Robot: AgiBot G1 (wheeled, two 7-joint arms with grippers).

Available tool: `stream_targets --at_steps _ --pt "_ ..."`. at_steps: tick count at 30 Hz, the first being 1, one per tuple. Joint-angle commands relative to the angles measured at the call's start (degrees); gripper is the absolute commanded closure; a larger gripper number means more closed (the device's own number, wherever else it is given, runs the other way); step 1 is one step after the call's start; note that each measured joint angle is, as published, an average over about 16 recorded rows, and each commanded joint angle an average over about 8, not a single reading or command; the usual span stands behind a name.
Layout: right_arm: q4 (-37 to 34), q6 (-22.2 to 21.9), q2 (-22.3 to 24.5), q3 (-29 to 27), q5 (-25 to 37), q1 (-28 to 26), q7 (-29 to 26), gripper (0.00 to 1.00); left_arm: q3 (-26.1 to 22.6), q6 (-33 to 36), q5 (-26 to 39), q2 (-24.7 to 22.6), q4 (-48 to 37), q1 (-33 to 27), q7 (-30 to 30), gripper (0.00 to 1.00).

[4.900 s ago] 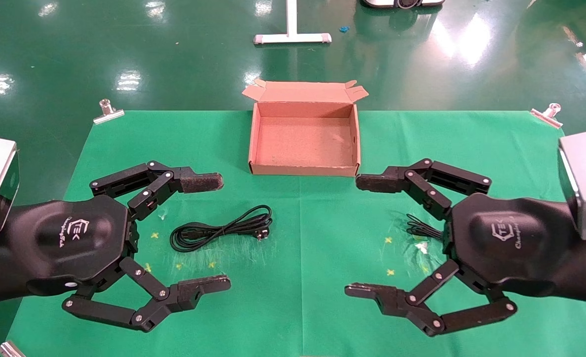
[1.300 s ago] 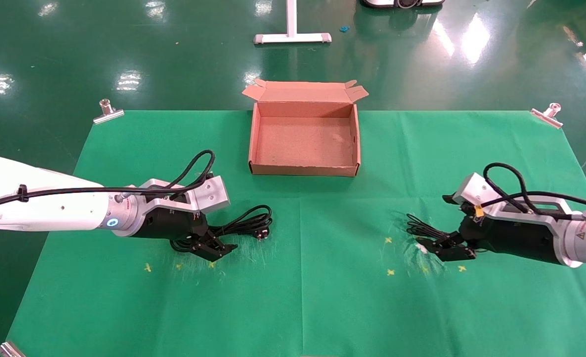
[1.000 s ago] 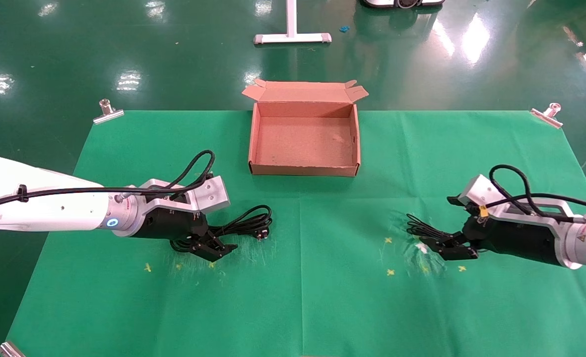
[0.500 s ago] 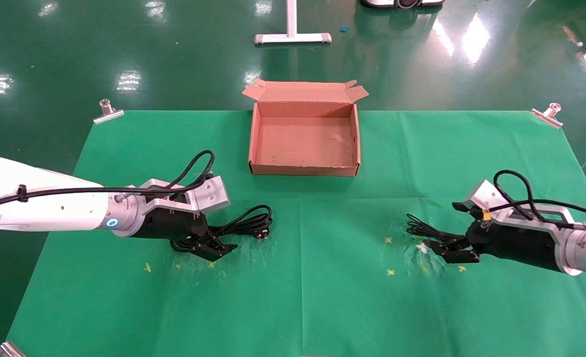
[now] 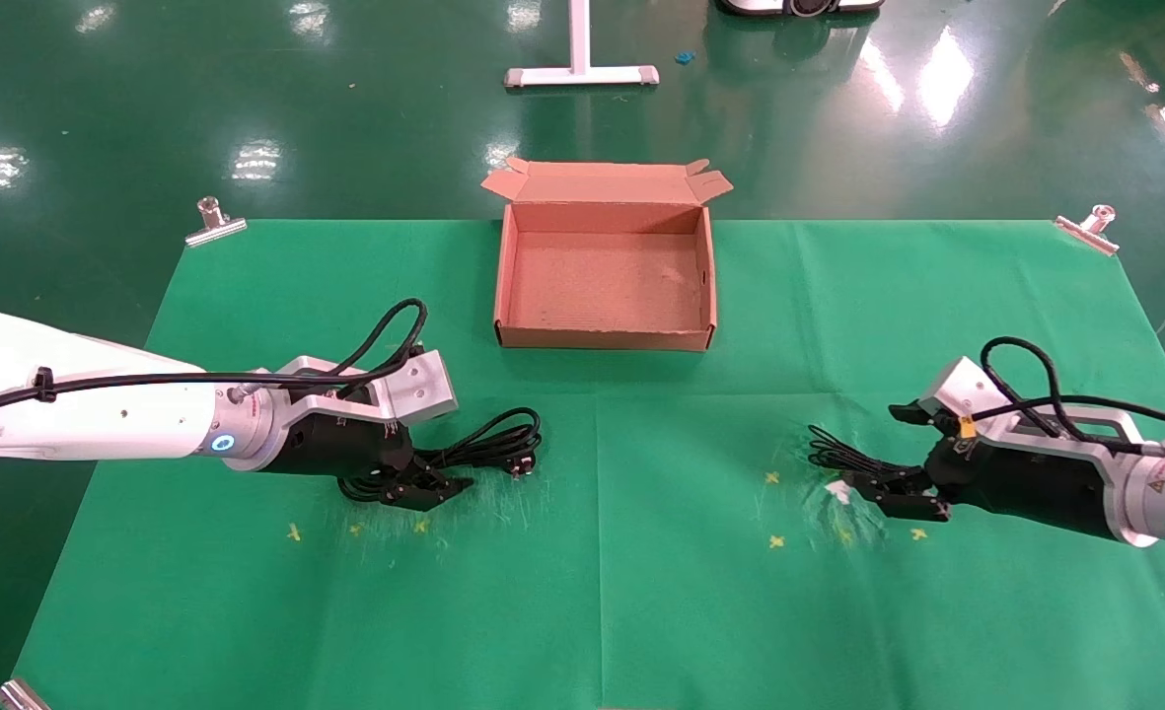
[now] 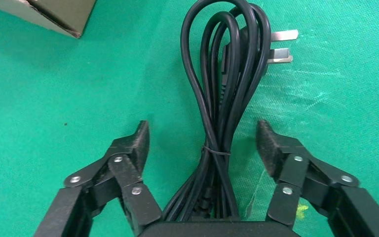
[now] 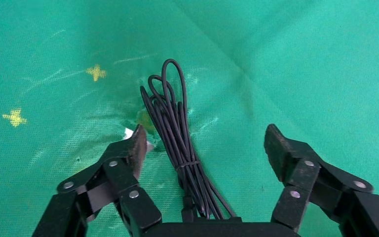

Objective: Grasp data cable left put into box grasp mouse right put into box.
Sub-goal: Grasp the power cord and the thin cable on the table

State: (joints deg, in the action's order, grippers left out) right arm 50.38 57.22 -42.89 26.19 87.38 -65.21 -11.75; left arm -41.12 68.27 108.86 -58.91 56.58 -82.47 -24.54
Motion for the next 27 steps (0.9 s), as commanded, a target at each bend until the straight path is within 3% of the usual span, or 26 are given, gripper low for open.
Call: stream_targets --at_steps 1,27 --pt "0.1 0.0 0.0 0.0 0.0 0.0 0.0 1.00 0.0 0.0 0.0 0.0 0.0 0.0 0.0 1.00" --pt "0.3 0.2 0.1 -0.1 -0.1 -0.1 0.0 1.00 0.0 0.0 -0.2 0.0 0.0 0.0 0.0 1.00"
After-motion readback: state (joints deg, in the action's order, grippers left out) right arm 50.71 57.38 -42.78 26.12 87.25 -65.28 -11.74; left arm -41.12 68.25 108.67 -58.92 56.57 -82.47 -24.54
